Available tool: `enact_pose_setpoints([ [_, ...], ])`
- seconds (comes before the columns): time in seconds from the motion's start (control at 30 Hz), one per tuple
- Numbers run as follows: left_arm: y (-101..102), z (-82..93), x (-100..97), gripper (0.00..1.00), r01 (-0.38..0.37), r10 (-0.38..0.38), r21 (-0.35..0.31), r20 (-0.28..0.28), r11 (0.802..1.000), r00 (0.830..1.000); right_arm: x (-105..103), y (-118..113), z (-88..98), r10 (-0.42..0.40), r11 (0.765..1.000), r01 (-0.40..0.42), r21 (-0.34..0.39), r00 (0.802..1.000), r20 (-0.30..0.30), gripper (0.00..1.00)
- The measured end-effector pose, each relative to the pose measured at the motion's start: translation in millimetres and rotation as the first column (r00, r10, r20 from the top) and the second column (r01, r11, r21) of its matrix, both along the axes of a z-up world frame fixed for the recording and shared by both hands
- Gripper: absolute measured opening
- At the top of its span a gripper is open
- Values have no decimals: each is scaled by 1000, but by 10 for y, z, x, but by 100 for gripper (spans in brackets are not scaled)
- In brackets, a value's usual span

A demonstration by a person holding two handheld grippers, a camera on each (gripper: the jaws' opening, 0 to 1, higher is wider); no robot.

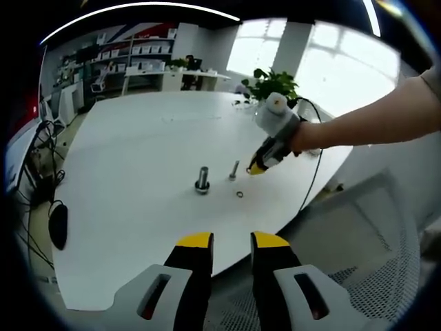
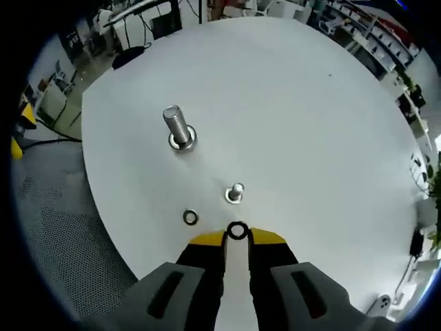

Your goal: Place the washer onto the threaded stud by aligning its center hole with the stud, sliding it down to the base, and recovering from edge contact or off-axis alignment until the washer reaches the visible bottom stop.

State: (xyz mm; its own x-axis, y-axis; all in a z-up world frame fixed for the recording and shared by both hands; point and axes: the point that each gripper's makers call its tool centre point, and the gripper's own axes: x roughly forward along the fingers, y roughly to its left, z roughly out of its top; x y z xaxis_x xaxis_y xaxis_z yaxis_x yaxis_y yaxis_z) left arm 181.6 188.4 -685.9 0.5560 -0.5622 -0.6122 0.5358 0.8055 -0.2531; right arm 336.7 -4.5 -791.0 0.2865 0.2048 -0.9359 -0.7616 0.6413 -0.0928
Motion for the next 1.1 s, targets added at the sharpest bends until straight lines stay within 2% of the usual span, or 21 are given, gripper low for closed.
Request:
enact_pose_setpoints([
  [0.17, -1, 2, 1, 19, 0, 0, 0, 1, 1000, 1000, 103, 78, 174, 8, 999, -10, 31, 998, 59, 14],
  [0.33, 2, 5, 3, 19, 0, 0, 1, 3, 1000, 1000, 143, 182, 251, 27, 998, -32, 54, 996, 80, 14],
  [0.73, -2, 5, 2, 19, 5, -5, 1, 5, 1000, 1000, 158, 275, 195, 78, 997, -80, 22, 993, 85, 14],
  [0.93, -3, 11, 4, 19, 6, -6, -1, 7, 1000, 1000, 174, 310, 166, 78, 997, -80, 24, 995, 69, 14],
  [1.1, -6, 7, 2, 19, 7, -7, -3, 6, 1000, 1000, 165, 309, 104, 95, 995, -95, -5, 994, 58, 14],
])
